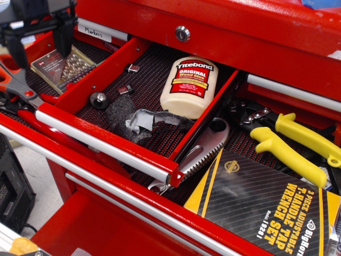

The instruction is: Pick up scissors and put into drawer

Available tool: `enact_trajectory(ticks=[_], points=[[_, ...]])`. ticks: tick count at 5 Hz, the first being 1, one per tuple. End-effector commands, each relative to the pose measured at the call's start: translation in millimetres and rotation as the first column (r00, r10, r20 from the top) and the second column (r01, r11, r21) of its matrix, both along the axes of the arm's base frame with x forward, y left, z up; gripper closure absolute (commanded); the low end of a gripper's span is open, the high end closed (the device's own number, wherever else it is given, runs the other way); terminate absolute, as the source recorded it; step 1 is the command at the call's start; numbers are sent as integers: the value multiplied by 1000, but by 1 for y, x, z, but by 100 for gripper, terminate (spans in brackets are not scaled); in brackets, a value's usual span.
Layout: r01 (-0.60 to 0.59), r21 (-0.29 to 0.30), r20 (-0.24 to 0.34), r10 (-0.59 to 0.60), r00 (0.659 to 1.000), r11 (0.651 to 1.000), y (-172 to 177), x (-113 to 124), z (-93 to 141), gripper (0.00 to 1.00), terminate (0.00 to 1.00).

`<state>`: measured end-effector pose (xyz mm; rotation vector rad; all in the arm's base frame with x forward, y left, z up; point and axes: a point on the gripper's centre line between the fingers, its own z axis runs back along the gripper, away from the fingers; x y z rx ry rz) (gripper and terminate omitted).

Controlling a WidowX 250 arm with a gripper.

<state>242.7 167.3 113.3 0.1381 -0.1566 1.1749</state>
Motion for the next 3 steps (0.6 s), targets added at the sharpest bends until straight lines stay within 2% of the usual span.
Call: enact_trajectory(ticks=[1, 3], points=[[29, -60, 63, -25, 998, 998, 16, -11, -31, 0, 0], [62, -117, 107, -49, 993, 991, 34, -19, -56, 0, 0]])
